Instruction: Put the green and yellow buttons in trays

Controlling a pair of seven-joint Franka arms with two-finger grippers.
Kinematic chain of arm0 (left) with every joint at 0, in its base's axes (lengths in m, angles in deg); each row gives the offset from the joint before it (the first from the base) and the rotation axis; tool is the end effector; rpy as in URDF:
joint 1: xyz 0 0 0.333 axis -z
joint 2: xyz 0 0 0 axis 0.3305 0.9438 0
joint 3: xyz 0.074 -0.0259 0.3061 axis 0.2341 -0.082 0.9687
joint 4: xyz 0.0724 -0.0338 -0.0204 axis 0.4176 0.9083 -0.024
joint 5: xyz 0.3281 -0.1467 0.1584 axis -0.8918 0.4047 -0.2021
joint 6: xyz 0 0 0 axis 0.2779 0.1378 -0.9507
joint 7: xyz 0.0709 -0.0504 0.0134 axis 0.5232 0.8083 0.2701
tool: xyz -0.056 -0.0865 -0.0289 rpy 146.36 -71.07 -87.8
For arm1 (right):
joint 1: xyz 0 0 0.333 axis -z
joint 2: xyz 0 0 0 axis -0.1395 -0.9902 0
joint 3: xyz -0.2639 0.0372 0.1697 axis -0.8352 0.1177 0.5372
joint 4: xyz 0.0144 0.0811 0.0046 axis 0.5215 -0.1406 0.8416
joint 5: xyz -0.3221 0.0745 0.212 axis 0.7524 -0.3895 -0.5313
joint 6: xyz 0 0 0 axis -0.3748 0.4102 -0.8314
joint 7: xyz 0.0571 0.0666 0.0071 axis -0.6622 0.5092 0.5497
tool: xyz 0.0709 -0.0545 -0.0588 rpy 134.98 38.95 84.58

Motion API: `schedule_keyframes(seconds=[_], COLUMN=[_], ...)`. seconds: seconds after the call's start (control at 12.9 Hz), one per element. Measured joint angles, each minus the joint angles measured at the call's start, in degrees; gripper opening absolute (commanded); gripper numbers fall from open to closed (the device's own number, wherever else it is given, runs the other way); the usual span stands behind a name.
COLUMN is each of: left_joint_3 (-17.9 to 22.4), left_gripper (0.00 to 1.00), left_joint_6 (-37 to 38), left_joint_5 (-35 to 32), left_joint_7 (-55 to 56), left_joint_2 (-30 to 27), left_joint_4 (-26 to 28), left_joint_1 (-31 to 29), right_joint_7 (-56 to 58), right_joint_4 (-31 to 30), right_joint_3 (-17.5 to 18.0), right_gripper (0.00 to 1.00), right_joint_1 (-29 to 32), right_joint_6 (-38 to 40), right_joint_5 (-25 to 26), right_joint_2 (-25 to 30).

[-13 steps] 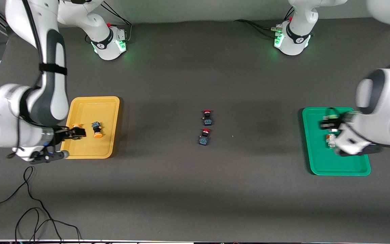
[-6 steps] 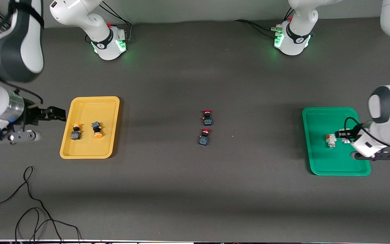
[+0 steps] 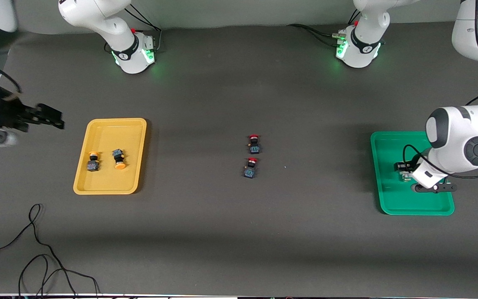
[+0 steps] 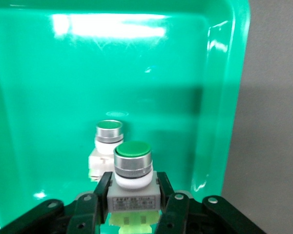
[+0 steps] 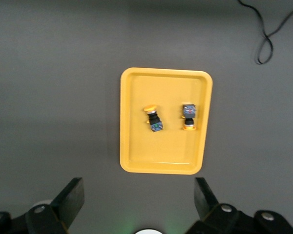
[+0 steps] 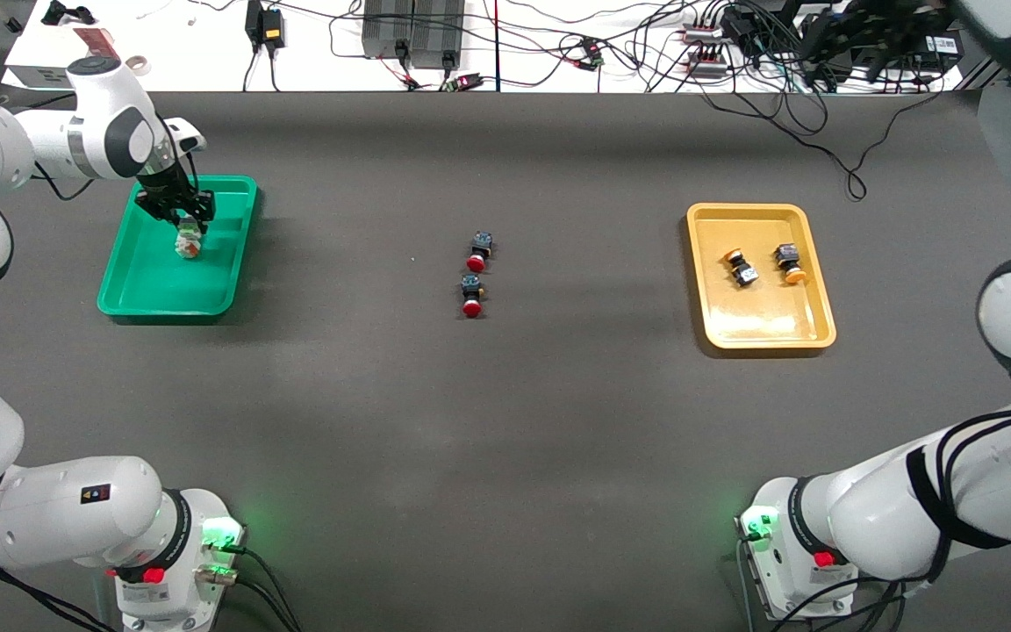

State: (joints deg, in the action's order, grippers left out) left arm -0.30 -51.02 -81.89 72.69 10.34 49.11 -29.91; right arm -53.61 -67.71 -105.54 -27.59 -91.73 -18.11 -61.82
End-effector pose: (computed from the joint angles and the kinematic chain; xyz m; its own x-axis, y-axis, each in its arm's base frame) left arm 0.5959 0.0543 0.2392 0.9895 0.0496 -0.1354 0.0435 -0.9979 -0.0479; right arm 0.5639 0.0108 0.6229 0.9960 0.0165 -0.0882 0.0180 -0.9997 0.0161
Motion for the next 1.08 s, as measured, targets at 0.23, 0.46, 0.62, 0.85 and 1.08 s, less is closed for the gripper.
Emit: schedule_keyframes(seconds=[0.23, 0.46, 0.62, 0.85, 1.08], left_joint_3=[-0.5, -0.4, -0.4, -0.3, -0.3], left_gripper=[0.5, 1.0, 1.0, 1.0, 1.0], left_joint_6=[-1.4, -1.9, -1.9, -0.5, 14.5], left_joint_5=[0.0, 0.0, 0.0, 0.0, 0.0], left_joint_7=[1.8, 1.8, 1.8, 1.9, 1.8], left_joint_2=[0.6, 1.4, 1.4, 0.5, -5.5], left_joint_4=[0.4, 0.4, 0.4, -0.1, -6.5], left_joint_1=[0.6, 0.5, 0.5, 0.5, 0.4], right_joint_7=[0.0, 0.0, 0.0, 0.0, 0.0], right_joint_4=[-1.7, -4.2, -6.7, -9.2, -9.7], right_joint_3=[12.1, 21.6, 23.6, 24.0, 23.6], right_gripper=[1.0, 1.0, 1.0, 1.0, 1.0], right_joint_1=[14.8, 26.3, 28.5, 28.5, 27.7], right_joint_6=[0.0, -0.4, -2.6, -4.0, -4.6], right_joint_5=[1.0, 1.1, 1.1, 1.1, 1.1], right_joint_2=[2.4, 3.7, 5.1, 6.8, 6.9])
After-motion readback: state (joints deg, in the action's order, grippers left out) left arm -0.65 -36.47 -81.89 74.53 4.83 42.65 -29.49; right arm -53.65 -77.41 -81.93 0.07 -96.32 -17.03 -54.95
